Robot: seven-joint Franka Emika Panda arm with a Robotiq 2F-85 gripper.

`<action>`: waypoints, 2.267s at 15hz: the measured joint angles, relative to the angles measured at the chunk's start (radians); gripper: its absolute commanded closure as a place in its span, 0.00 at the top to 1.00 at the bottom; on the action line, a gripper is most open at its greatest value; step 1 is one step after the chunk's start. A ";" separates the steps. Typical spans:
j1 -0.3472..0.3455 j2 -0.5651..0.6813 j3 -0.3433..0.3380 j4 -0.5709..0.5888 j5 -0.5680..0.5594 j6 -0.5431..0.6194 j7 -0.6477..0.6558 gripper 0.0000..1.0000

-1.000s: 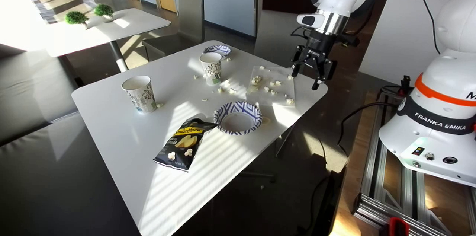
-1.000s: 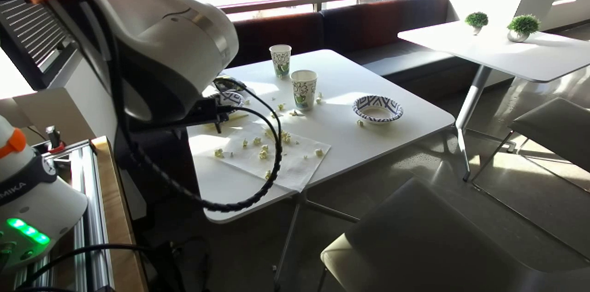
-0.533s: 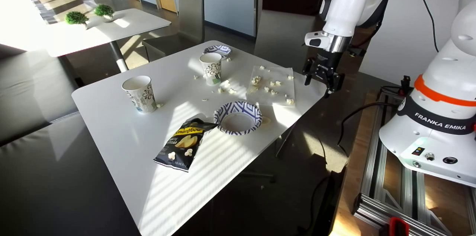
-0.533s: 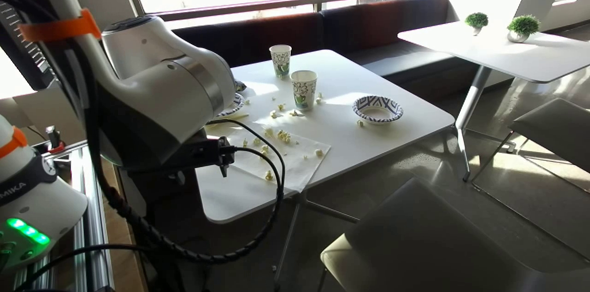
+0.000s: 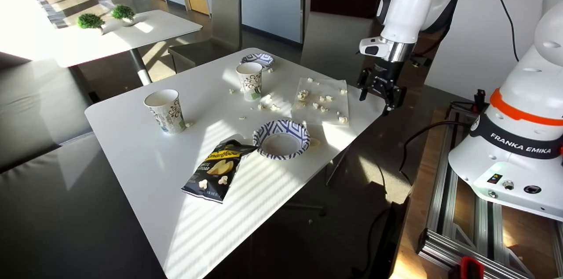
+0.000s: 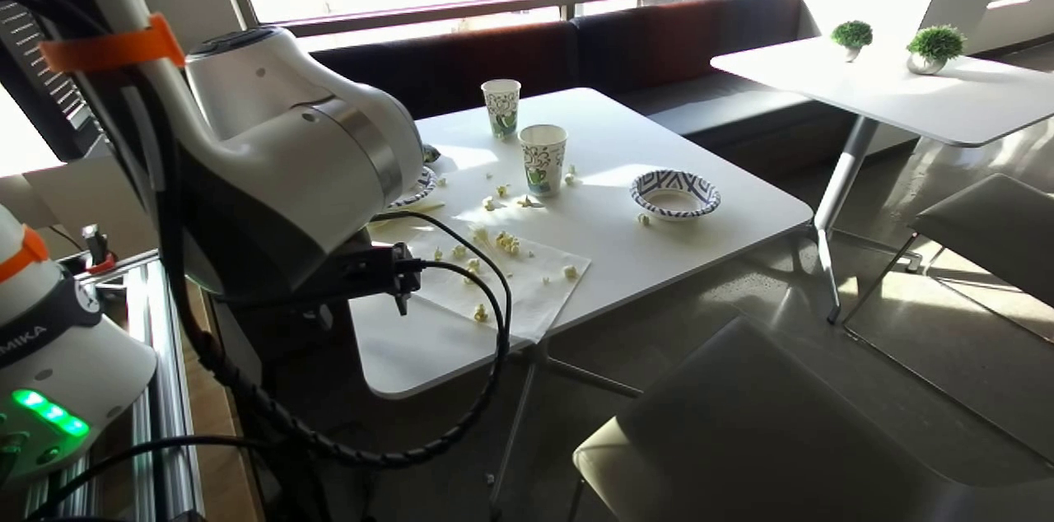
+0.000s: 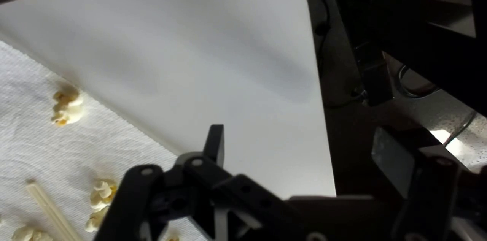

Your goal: Move the white napkin forwards then move the white fork backwards

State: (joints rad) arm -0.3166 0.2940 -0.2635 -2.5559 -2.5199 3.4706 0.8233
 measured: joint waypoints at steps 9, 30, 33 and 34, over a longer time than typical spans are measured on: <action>0.012 -0.023 -0.004 0.002 0.009 -0.069 0.000 1.00; 0.174 0.094 -0.040 0.402 0.158 0.220 0.130 0.53; 0.163 0.151 -0.013 0.430 0.185 0.237 0.125 0.27; 0.157 0.169 -0.004 0.439 0.191 0.242 0.119 0.19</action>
State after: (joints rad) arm -0.1596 0.4626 -0.2676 -2.1174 -2.3287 3.7128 0.9423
